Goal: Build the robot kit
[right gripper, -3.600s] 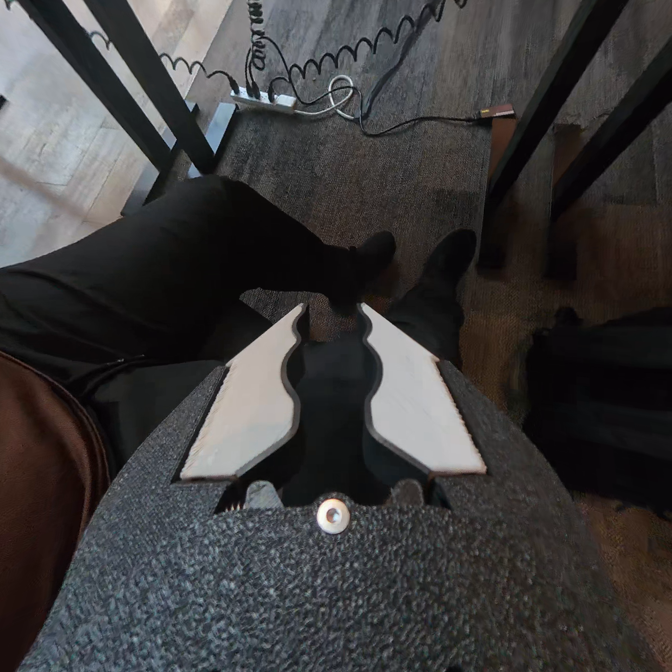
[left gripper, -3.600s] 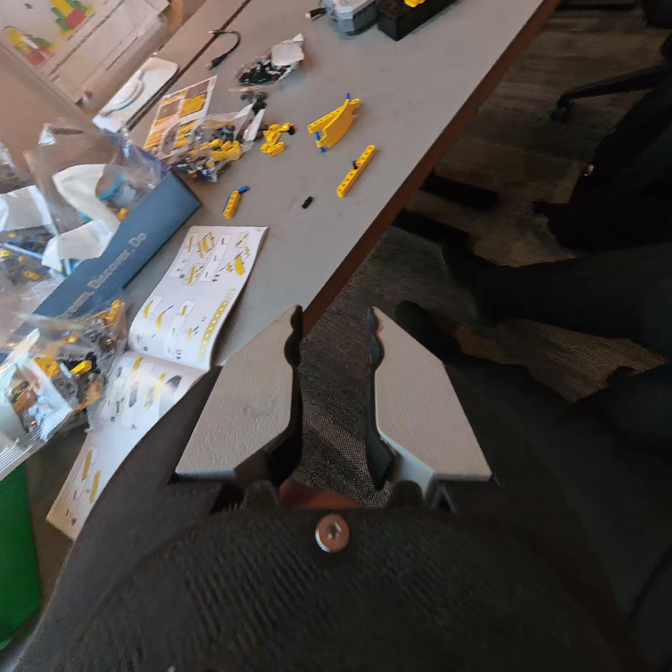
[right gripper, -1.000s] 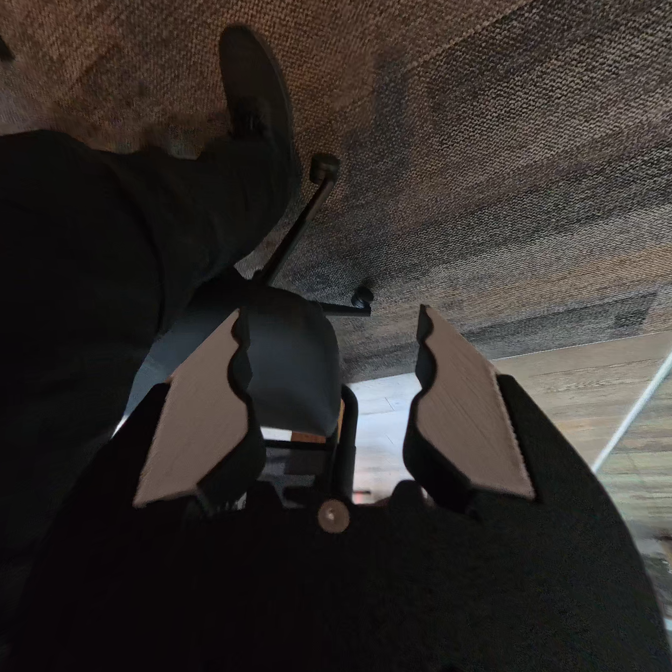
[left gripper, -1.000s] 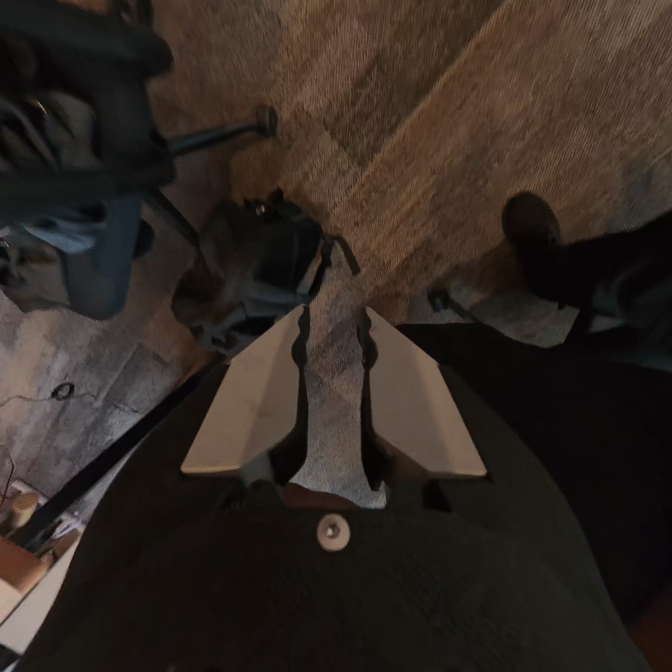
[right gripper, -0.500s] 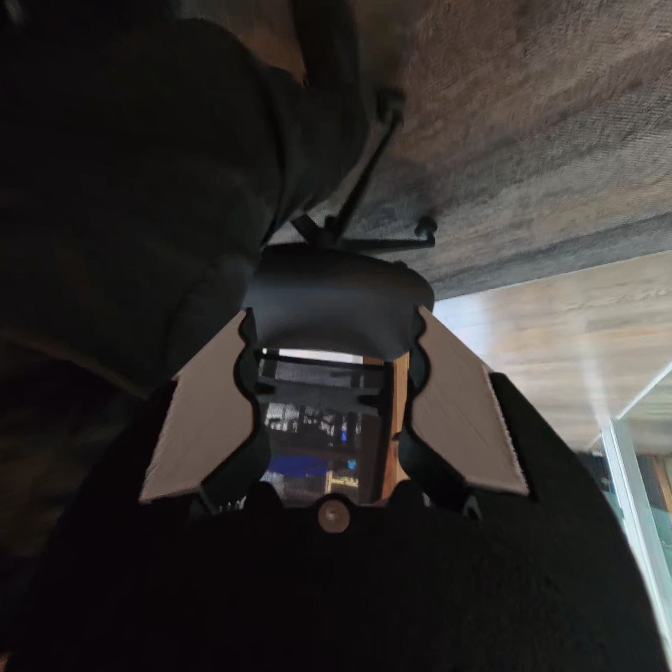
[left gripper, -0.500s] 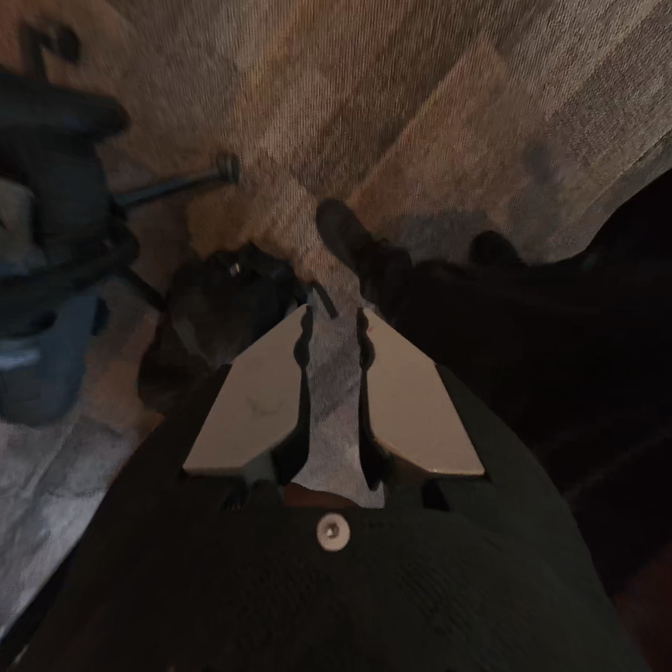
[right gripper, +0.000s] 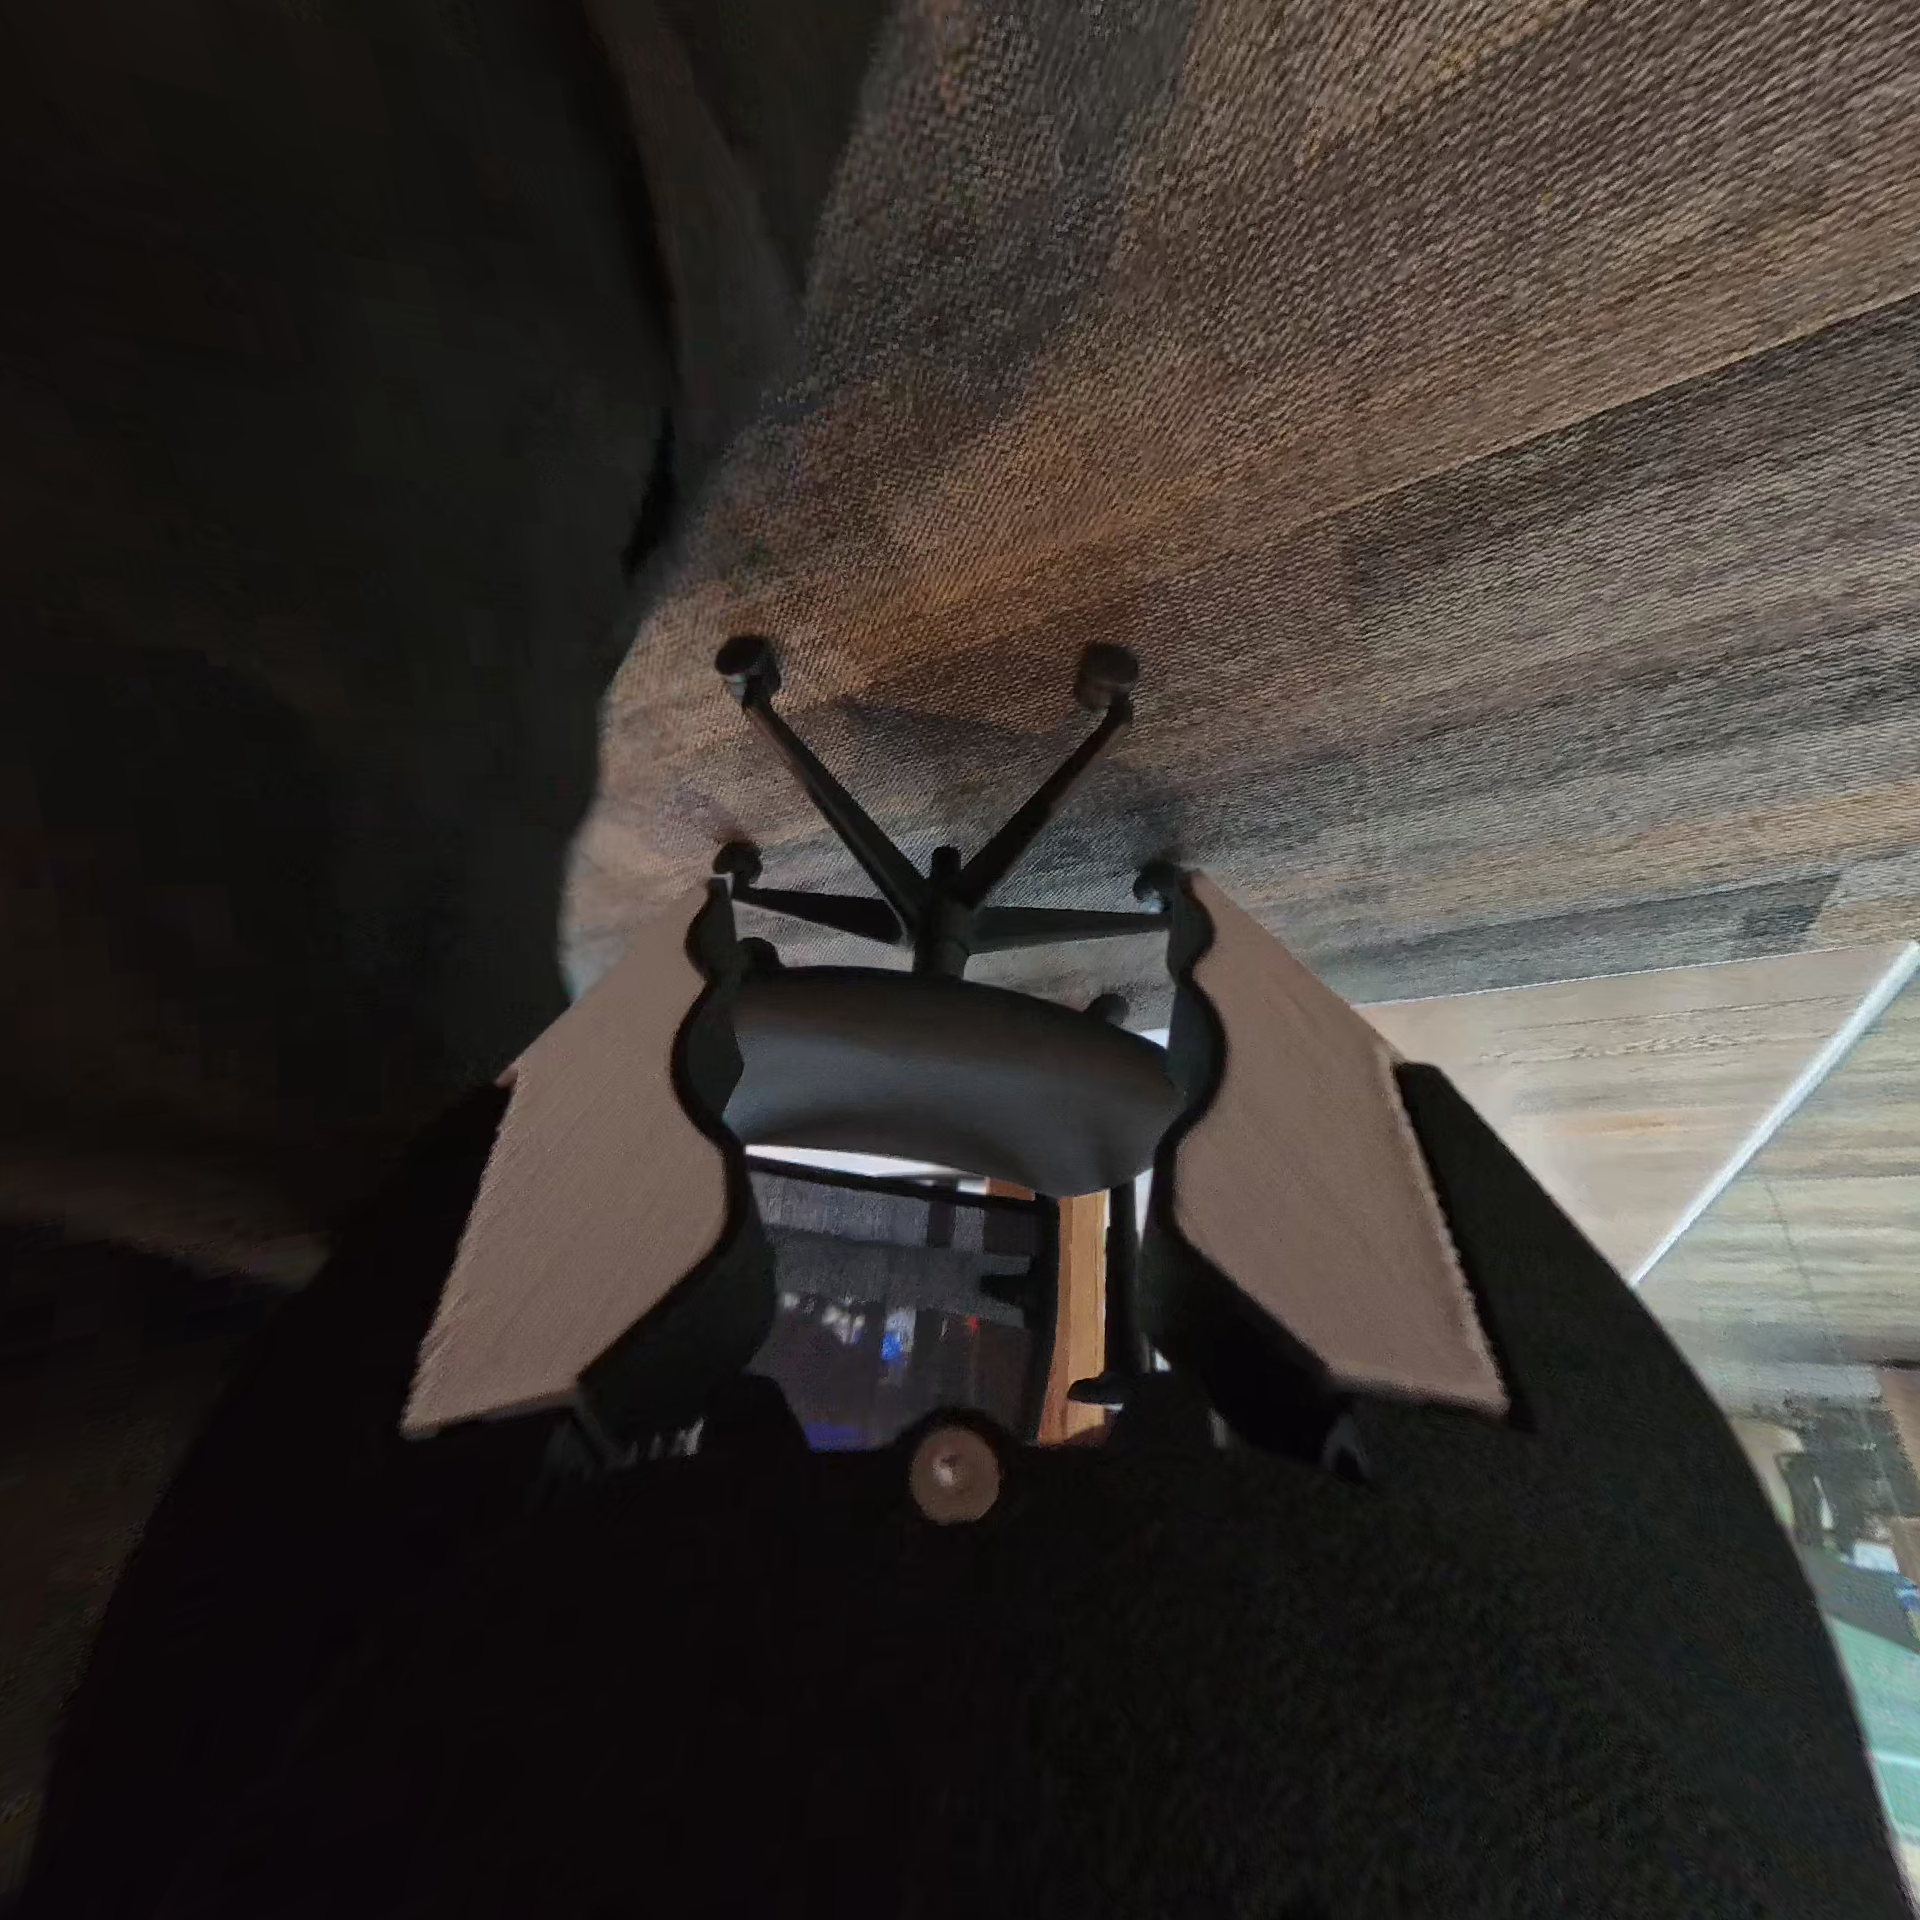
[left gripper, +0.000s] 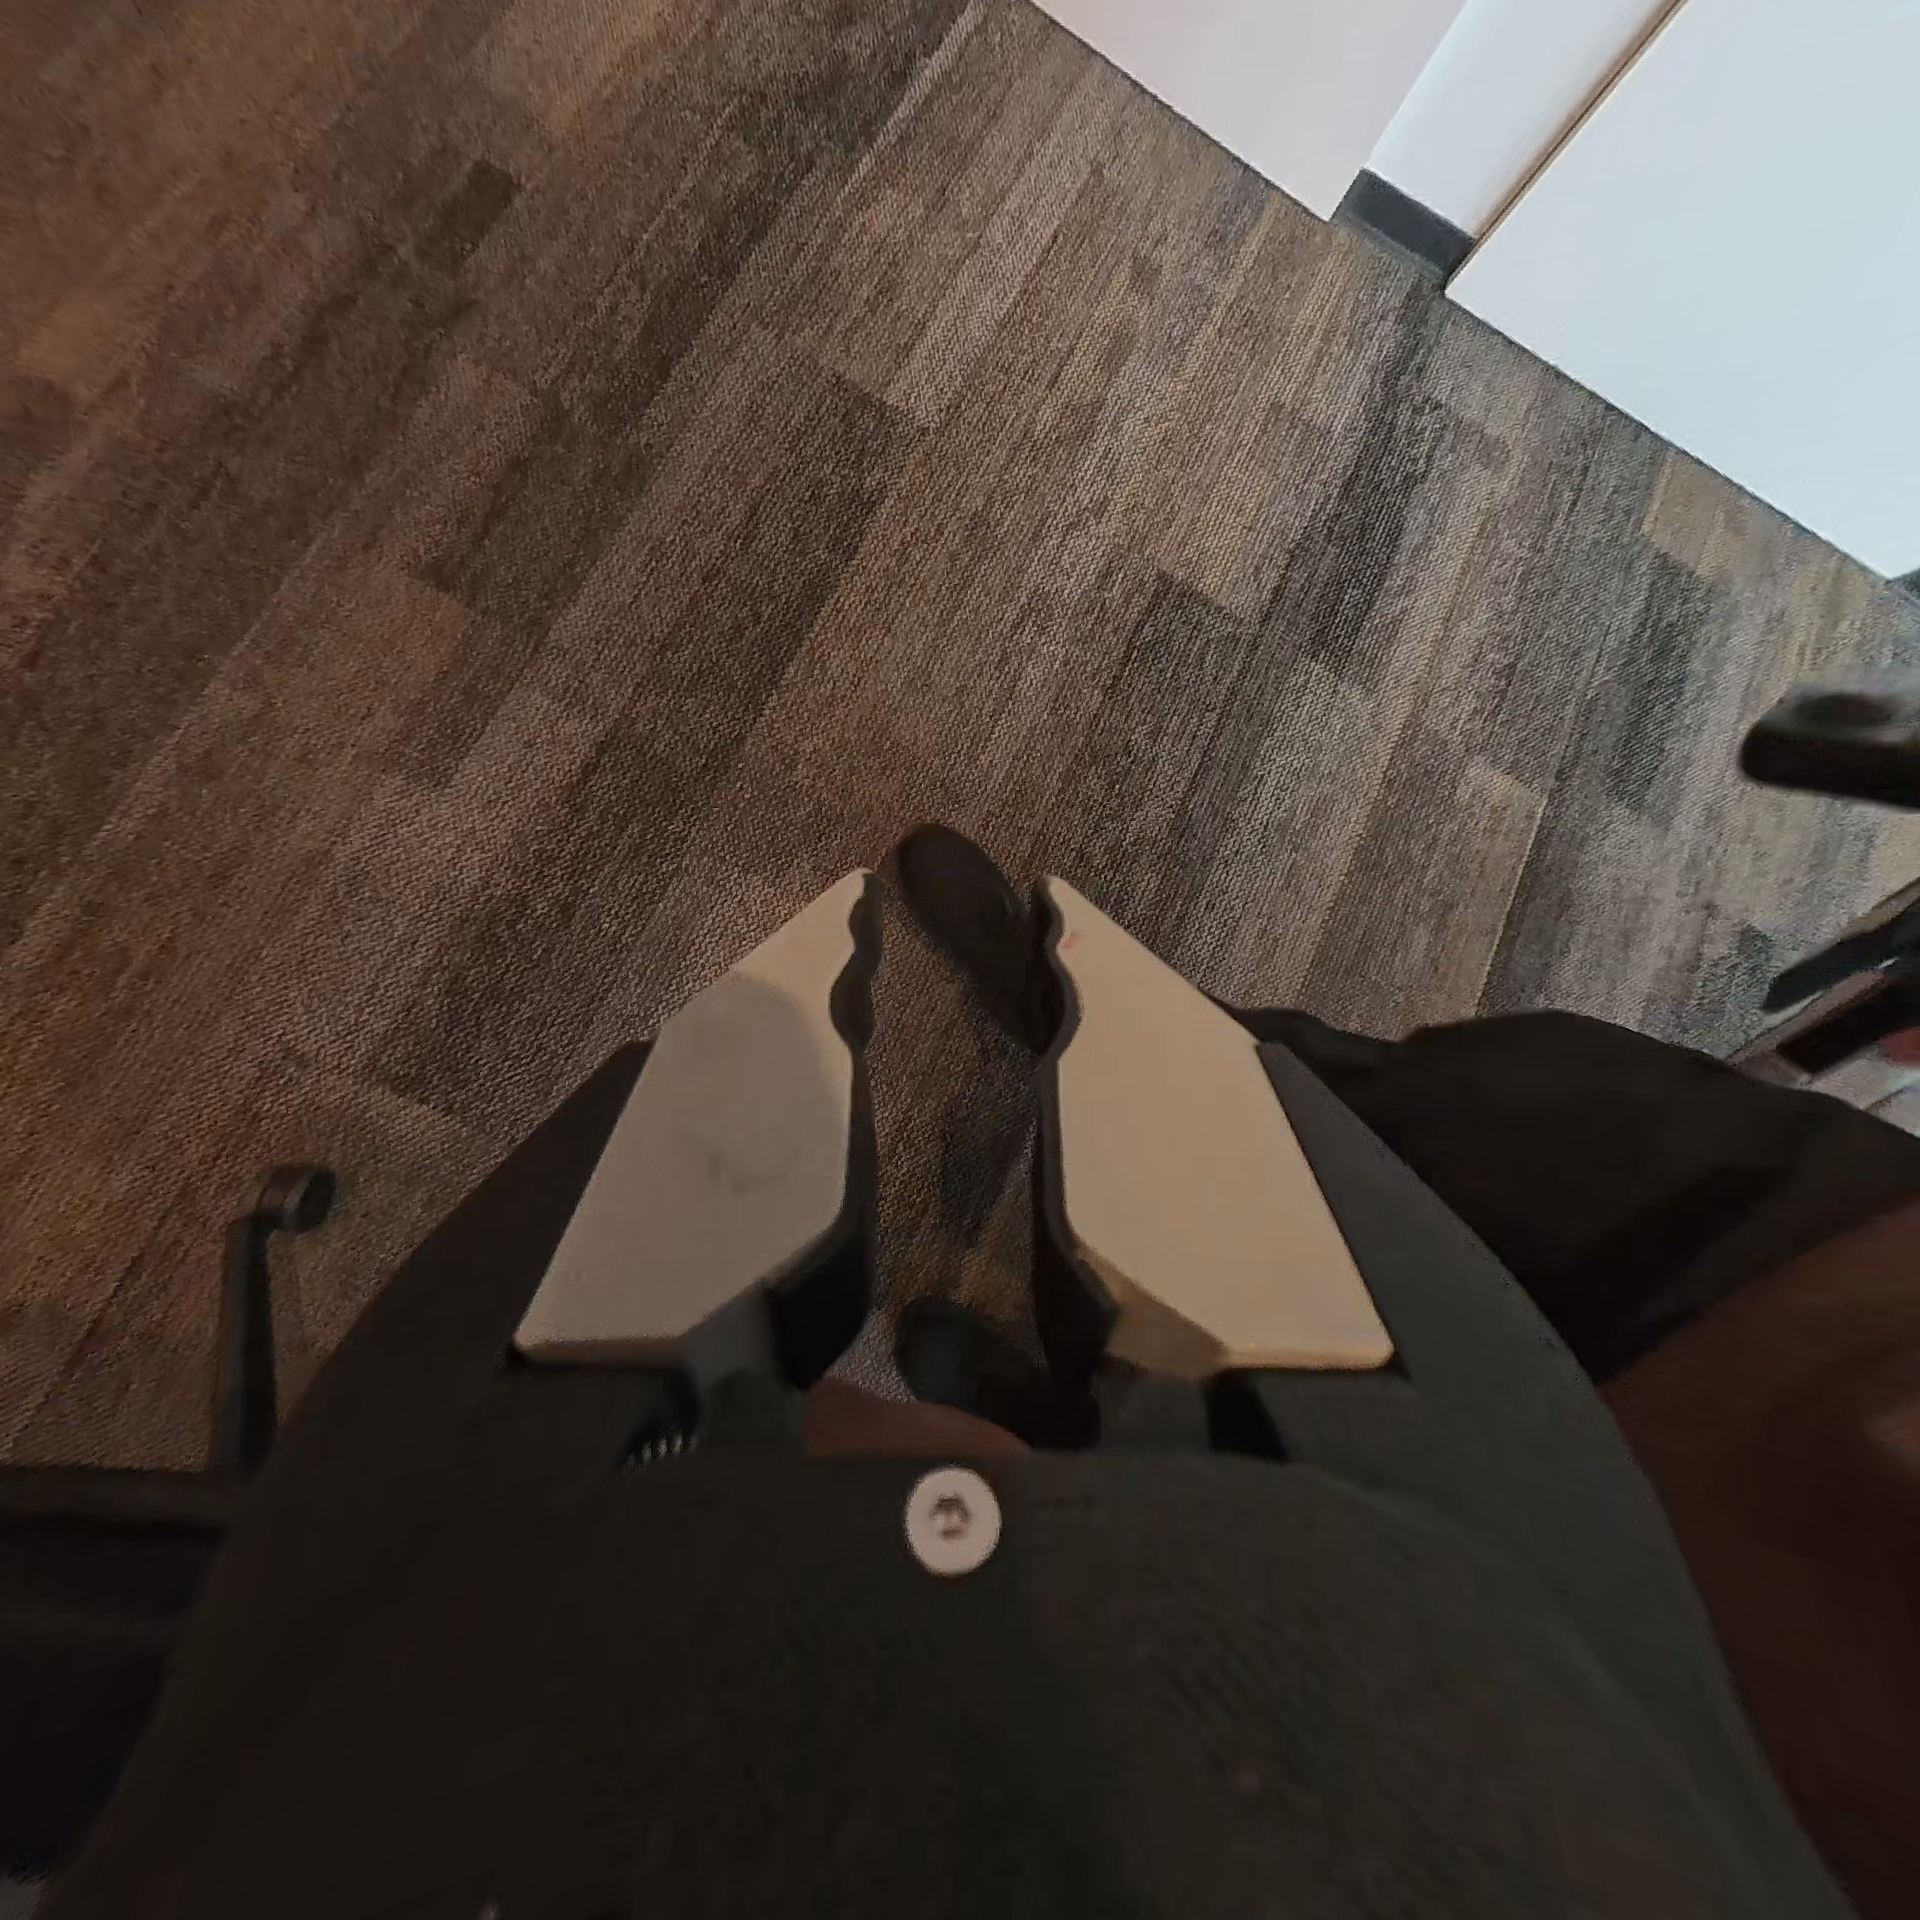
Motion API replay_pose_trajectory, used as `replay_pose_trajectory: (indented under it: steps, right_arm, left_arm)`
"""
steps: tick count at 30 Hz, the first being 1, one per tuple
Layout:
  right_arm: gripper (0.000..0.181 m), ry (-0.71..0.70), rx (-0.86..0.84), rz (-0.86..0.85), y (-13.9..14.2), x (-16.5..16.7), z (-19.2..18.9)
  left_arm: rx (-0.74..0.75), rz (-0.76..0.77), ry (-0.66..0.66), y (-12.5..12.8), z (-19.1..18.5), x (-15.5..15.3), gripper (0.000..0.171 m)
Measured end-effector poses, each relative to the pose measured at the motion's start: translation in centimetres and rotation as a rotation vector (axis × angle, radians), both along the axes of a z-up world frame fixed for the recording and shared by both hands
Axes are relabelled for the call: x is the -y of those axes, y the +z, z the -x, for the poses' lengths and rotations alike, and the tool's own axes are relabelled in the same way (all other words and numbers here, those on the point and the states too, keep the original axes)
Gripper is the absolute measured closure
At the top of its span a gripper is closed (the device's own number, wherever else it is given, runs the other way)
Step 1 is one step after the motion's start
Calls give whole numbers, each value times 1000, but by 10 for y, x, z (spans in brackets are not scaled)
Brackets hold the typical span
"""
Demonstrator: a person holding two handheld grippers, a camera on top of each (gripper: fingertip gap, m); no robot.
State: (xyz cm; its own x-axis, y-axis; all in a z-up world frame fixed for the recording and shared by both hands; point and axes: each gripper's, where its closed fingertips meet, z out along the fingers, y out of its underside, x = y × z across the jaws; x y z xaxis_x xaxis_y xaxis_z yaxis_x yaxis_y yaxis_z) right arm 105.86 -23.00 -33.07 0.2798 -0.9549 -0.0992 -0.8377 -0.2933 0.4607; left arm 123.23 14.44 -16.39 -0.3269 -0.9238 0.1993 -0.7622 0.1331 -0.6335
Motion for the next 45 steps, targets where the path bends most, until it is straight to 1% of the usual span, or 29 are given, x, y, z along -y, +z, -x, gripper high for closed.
replay_pose_trajectory:
  steps: [2,4,5,6,8,10,12,15,17,20,21,23,25,27,28,29,32,34,36,38,39,41,42,44,45]
  right_arm:
    - [100,-12,-66,12,-22,6,-9]
    - [105,-9,-124,40,-40,20,-23]
    - [107,2,-166,59,-44,29,-31]
    - [104,18,-216,81,-42,40,-41]
    - [102,44,-267,107,-29,54,-77]
    - [103,66,-242,96,-17,58,-137]
    - [103,122,-209,83,-10,57,-210]
    - [103,223,-132,105,-4,50,-329]
    - [103,186,-75,86,0,25,-401]
    - [106,86,-12,27,7,-36,-485]
    - [106,91,-3,21,9,-57,-506]
    - [106,153,9,30,10,-96,-542]
    - [105,196,26,36,11,-140,-572]
    - [105,184,37,20,18,-189,-591]
    - [105,180,33,3,26,-215,-597]
    - [105,198,28,-11,34,-238,-603]
    - [106,315,65,-7,41,-291,-642]
    - [105,318,54,-4,41,-323,-662]
    - [106,311,31,-8,38,-354,-679]
    - [105,363,5,6,30,-378,-699]
    - [105,397,-13,19,25,-389,-710]
    - [106,449,-63,42,14,-410,-732]
    - [105,468,-85,48,7,-422,-746]
    - [105,507,-126,56,-8,-450,-779]
    - [105,526,-146,57,-17,-466,-798]
  left_arm:
    - [-40,-16,-15,-14,-28,-6,147]
    - [-108,-91,-42,-39,-47,-26,149]
    - [-163,-120,-38,-51,-53,-40,149]
    - [-231,-133,-22,-61,-54,-54,149]
    - [-368,-175,48,-76,-49,-91,148]
    - [-470,-208,137,-84,-39,-126,148]
    - [-560,-231,235,-92,-23,-158,148]
    - [-674,-211,394,-106,5,-189,148]
    - [-741,-178,475,-117,23,-199,148]
    - [-801,-115,569,-136,34,-206,148]
    - [-814,-87,595,-143,34,-207,148]
    - [-834,-31,635,-160,26,-212,148]
    - [-858,23,646,-178,11,-221,148]
    - [-904,58,597,-192,-8,-239,148]
    - [-930,51,557,-193,-19,-254,148]
    - [-924,33,531,-192,-38,-276,148]
    - [-797,-18,461,-187,-129,-360,149]
    - [-711,-88,422,-177,-195,-426,148]
    - [-599,-143,434,-158,-262,-490,149]
    - [-517,-167,480,-141,-320,-545,150]
    - [-483,-163,509,-133,-345,-567,149]
    - [-436,-152,565,-123,-383,-602,150]
    - [-424,-148,589,-121,-396,-615,150]
    - [-442,-130,638,-126,-405,-630,149]
    - [-474,-119,662,-133,-402,-632,149]
